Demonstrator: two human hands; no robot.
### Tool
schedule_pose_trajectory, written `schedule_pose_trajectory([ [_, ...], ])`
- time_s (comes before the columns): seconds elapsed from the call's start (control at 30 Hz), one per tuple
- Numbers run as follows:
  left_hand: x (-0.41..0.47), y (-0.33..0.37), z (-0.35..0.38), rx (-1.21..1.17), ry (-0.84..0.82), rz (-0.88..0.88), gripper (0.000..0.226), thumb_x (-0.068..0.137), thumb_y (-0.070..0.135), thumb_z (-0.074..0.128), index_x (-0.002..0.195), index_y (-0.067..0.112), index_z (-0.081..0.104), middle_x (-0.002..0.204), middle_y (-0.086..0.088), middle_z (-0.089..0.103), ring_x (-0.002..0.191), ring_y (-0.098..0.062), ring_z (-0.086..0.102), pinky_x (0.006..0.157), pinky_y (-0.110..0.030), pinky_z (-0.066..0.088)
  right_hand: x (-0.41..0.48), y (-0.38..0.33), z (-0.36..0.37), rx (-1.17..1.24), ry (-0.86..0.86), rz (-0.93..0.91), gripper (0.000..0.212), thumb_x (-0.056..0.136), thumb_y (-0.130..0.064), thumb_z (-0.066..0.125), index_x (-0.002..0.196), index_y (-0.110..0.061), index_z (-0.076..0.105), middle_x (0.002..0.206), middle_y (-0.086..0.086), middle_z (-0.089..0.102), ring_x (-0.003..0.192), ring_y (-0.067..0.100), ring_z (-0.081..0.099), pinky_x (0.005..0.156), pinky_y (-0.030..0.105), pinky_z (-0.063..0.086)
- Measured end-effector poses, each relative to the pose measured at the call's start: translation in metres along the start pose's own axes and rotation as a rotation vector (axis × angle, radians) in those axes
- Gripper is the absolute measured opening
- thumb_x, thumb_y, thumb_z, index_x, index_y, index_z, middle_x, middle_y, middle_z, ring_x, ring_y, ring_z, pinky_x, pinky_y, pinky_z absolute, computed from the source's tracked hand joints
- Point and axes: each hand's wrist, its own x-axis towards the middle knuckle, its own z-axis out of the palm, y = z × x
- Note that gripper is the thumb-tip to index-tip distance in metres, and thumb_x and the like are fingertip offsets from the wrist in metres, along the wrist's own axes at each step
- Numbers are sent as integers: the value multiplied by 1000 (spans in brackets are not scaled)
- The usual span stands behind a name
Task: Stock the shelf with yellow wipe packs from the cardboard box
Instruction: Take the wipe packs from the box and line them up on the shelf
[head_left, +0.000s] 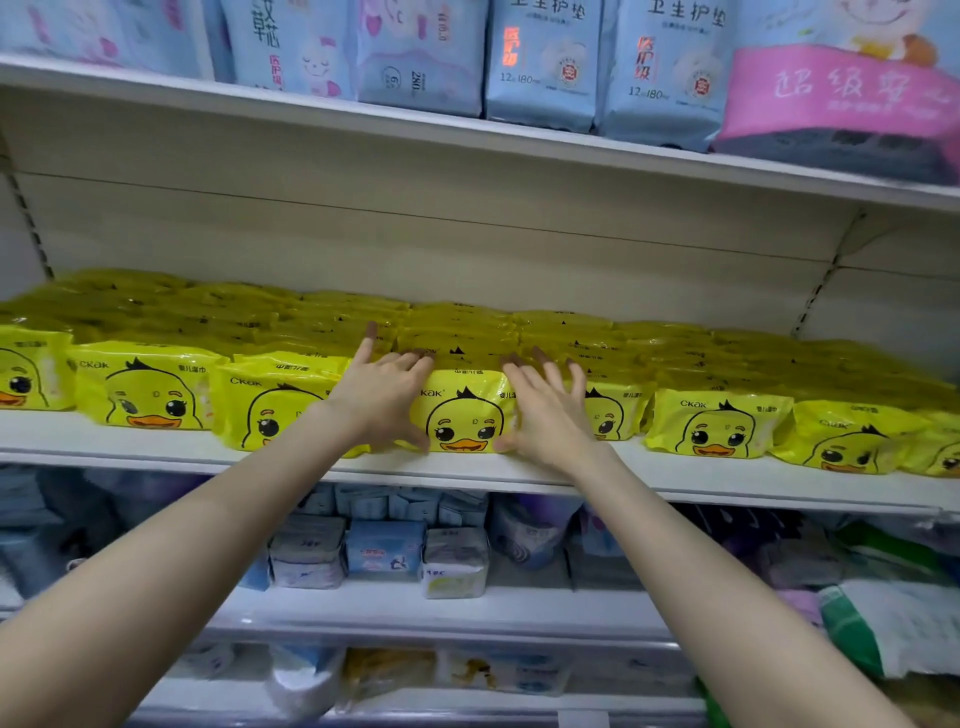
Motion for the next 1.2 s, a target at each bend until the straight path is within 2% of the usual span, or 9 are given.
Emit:
schedule_pose_trajectory([
  [0.2, 6, -1, 10, 29, 47, -12, 94, 76, 61, 62, 145, 11, 23, 148, -4, 38, 135, -20, 37, 112, -53, -11, 1, -1, 6, -11, 42, 4, 94, 71, -53, 72, 145, -20, 24, 153, -3, 27, 145, 21, 9, 113, 51, -5],
  [0.37, 8, -2, 13, 68, 67, -27, 93, 76, 60, 62, 145, 11, 24, 148, -5, 38, 135, -21, 38, 114, -56, -10, 3, -5, 8, -10, 67, 15, 93, 71, -53, 72, 145, -19, 25, 155, -2, 24, 145, 21, 8, 112, 49, -5],
  [0.53, 10, 0, 15, 102, 86, -58, 89, 76, 60, 63, 141, 10, 29, 140, -5, 48, 129, -22, 46, 114, -56, -10, 6, -4, 10, -28, 84, 9, 93, 73, -51, 71, 146, -18, 24, 156, -2, 23, 145, 22, 9, 112, 50, -3],
  [0.73, 15, 4, 14, 136, 72, -82, 83, 75, 60, 63, 135, 10, 35, 132, -6, 54, 124, -23, 50, 112, -55, -11, 9, -3, 11, -39, 87, 4, 91, 74, -52, 70, 145, -19, 25, 152, -2, 31, 143, 22, 17, 112, 51, -1],
  [1.0, 11, 7, 6, 166, 22, -76, 84, 78, 59, 61, 138, 9, 30, 144, -8, 43, 134, -22, 40, 111, -57, -12, 8, -4, 10, -69, 81, 6, 91, 75, -52, 69, 146, -18, 23, 153, -1, 29, 145, 24, 13, 113, 53, -3],
  [1.13, 2, 3, 5, 211, 89, -22, 99, 81, 52, 62, 149, 8, 4, 154, -11, 24, 137, -24, 35, 111, -59, -9, 9, -8, 8, -90, 79, 32, 92, 74, -53, 69, 146, -17, 24, 151, 0, 33, 144, 23, 16, 113, 52, -1],
  [1.2, -2, 2, 9, 229, 114, 46, 101, 81, 49, 63, 150, 10, 1, 154, -11, 20, 136, -25, 34, 112, -59, -3, 8, -11, 9, -89, 80, 61, 92, 74, -53, 70, 145, -17, 24, 151, 0, 32, 144, 24, 15, 113, 53, 0],
])
